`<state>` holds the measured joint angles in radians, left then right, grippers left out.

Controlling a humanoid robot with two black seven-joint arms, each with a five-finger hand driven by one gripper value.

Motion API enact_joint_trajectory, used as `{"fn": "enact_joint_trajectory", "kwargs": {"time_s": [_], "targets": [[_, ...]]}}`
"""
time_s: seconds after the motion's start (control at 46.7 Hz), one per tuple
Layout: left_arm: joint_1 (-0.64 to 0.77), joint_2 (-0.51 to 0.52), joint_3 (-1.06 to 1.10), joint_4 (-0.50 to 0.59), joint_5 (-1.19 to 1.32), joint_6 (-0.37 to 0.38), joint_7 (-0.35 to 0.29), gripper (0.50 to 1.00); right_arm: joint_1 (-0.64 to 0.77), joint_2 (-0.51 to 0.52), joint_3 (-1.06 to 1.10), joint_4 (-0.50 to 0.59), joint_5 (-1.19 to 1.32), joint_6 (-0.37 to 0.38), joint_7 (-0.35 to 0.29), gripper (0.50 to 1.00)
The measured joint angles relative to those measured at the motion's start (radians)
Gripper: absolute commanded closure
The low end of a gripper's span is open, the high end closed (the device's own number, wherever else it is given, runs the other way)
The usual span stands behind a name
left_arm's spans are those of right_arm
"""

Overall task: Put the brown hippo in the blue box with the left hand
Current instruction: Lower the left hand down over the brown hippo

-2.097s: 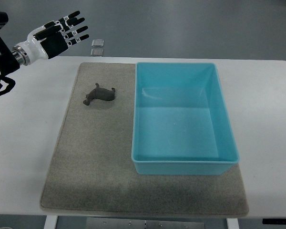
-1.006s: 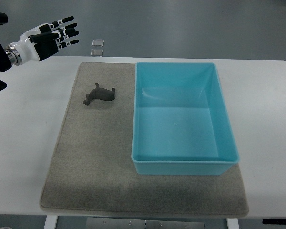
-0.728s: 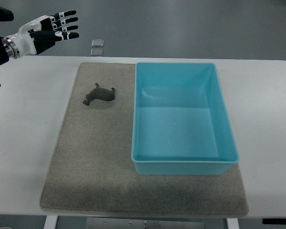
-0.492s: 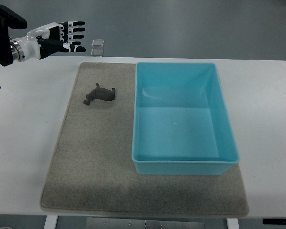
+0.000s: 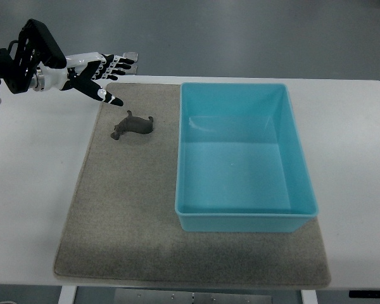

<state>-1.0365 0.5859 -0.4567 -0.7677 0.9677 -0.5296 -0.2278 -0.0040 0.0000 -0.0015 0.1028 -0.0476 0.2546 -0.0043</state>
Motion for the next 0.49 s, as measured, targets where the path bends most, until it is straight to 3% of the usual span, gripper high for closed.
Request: {"fn": "enact_joint_trajectory", "kwargs": {"time_s": [0.278,0.492], "targets": [[0.037,-0.001,0.04,-0.097,0.244,0.162,0.0,0.501,-0.001,0.0,0.0,0.0,0.0,0.0,0.0,0.564],[0.047,-0.017,0.042,-0.114,0.363,0.197,-0.001,0.501,-0.001,0.0,0.0,0.0,0.0,0.0,0.0,0.564]]}}
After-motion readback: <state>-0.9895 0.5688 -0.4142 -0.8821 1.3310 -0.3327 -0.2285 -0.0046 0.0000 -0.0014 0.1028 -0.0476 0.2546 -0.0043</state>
